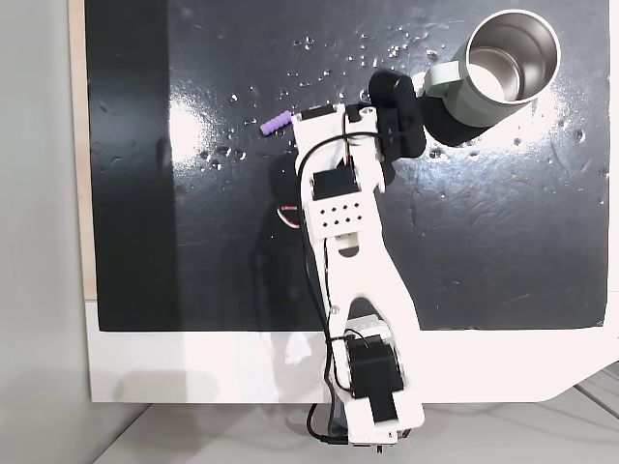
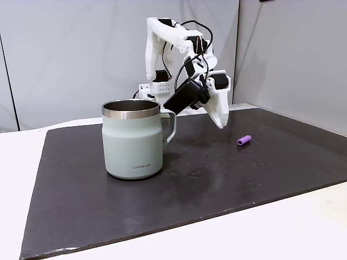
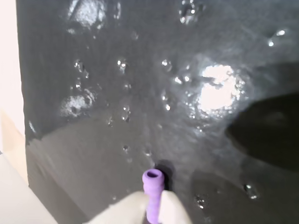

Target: Grasp a pengrip and put it in the cup.

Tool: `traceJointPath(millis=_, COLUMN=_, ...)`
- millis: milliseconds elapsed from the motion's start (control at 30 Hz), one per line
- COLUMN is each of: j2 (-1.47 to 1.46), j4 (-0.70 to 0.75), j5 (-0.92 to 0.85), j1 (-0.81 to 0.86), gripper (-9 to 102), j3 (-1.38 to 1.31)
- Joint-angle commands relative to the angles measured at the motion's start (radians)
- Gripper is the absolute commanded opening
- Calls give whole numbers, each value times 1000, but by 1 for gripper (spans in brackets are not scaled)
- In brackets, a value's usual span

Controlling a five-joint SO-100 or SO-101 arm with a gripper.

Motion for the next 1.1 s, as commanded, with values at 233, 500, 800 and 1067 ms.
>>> traceJointPath(millis=233, j2=-140, j4=252, j5=158, j1=-12, gripper=23, j3=-331)
traceJointPath(millis=500, j2=-244, j4=367, j5=265, j1=-54, gripper=23, j3=-492)
traceJointPath(millis=800, j2=-374, j4=459, j5=345, j1=-100, gripper=24, j3=-661)
traceJointPath(millis=1067, j2=-531, j4=517, j5=344, j1=-107, gripper=24, j3=-793)
